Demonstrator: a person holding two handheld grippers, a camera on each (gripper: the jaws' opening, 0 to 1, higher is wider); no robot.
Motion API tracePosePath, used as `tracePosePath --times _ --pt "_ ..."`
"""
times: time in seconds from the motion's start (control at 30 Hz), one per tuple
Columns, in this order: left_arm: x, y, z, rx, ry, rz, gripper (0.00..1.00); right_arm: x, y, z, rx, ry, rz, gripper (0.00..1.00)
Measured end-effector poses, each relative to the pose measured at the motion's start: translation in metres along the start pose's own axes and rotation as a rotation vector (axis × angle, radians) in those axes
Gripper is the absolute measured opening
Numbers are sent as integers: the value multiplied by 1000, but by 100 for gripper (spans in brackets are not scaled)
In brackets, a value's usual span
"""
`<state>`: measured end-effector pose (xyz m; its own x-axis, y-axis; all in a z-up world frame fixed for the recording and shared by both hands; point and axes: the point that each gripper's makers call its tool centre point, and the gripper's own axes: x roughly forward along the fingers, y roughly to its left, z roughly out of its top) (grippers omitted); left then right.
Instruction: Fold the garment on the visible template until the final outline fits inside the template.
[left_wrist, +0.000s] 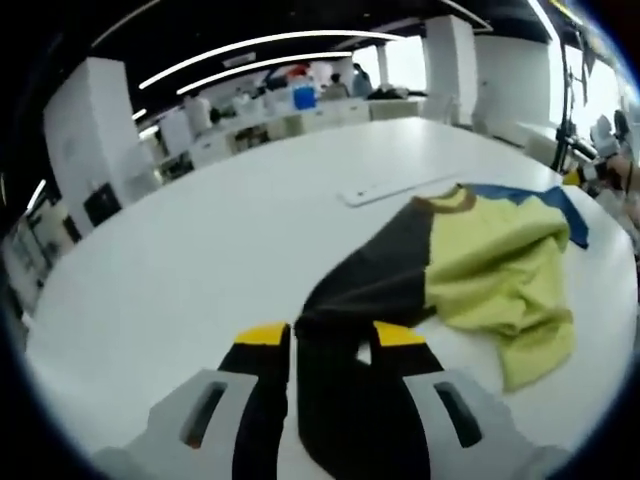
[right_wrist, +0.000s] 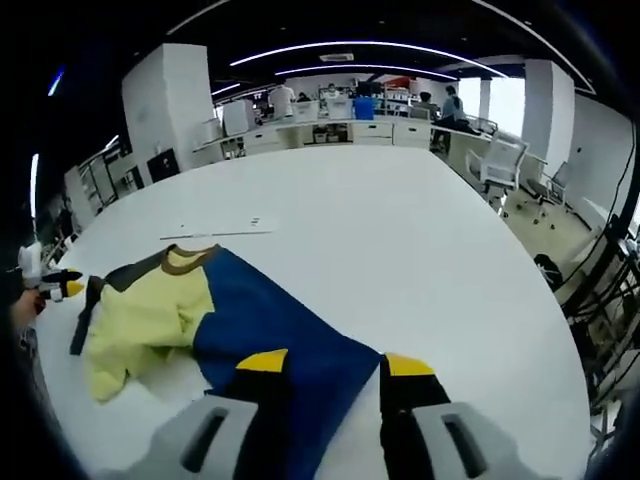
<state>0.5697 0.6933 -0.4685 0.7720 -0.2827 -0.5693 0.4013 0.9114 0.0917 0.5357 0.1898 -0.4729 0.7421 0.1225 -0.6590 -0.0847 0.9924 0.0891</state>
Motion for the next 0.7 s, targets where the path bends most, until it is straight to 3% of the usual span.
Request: tracePosePath --times 0.4,0.7 --pt "-20 -46 -1 -27 -83 -132 53 -15 64 -7 -55 -7 165 47" --pt "-30 -76 -12 33 -86 -181 57 -20 116 -19 -97 -2 311 50"
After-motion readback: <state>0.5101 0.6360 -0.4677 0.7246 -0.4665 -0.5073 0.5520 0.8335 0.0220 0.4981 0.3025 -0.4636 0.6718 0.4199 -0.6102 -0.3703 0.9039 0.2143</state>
